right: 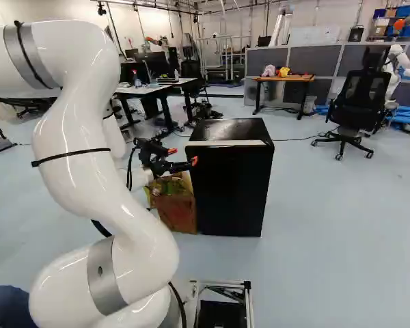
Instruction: Grab a drink from the fridge
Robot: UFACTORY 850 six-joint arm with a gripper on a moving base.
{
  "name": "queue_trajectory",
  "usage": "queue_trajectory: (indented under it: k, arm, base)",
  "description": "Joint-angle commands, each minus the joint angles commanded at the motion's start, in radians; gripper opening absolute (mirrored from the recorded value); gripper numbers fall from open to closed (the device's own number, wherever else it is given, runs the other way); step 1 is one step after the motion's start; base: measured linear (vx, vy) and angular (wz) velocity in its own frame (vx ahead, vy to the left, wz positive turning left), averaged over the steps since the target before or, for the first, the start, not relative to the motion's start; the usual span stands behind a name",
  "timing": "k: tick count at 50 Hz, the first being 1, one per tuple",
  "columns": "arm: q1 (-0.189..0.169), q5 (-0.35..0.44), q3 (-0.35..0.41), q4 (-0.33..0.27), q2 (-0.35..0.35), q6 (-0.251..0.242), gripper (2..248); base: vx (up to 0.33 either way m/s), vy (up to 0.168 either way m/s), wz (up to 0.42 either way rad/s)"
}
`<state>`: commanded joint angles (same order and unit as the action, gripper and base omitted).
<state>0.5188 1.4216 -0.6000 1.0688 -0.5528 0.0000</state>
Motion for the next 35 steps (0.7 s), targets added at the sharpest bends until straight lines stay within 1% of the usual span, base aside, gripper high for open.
queue_trajectory:
  k: [14, 25, 35]
  arm:
    - [-0.009, 0.000, -0.029, 0.004, -0.018, 0.000, 247]
    - [-0.015, 0.000, -0.050, 0.021, -0.030, 0.000, 247]
    - [-0.015, 0.000, -0.051, 0.040, -0.030, 0.000, 247]
  base:
    - [0.000, 0.000, 0.000]
    - [0.000, 0.000, 0.000]
    - [0.000, 0.000, 0.000]
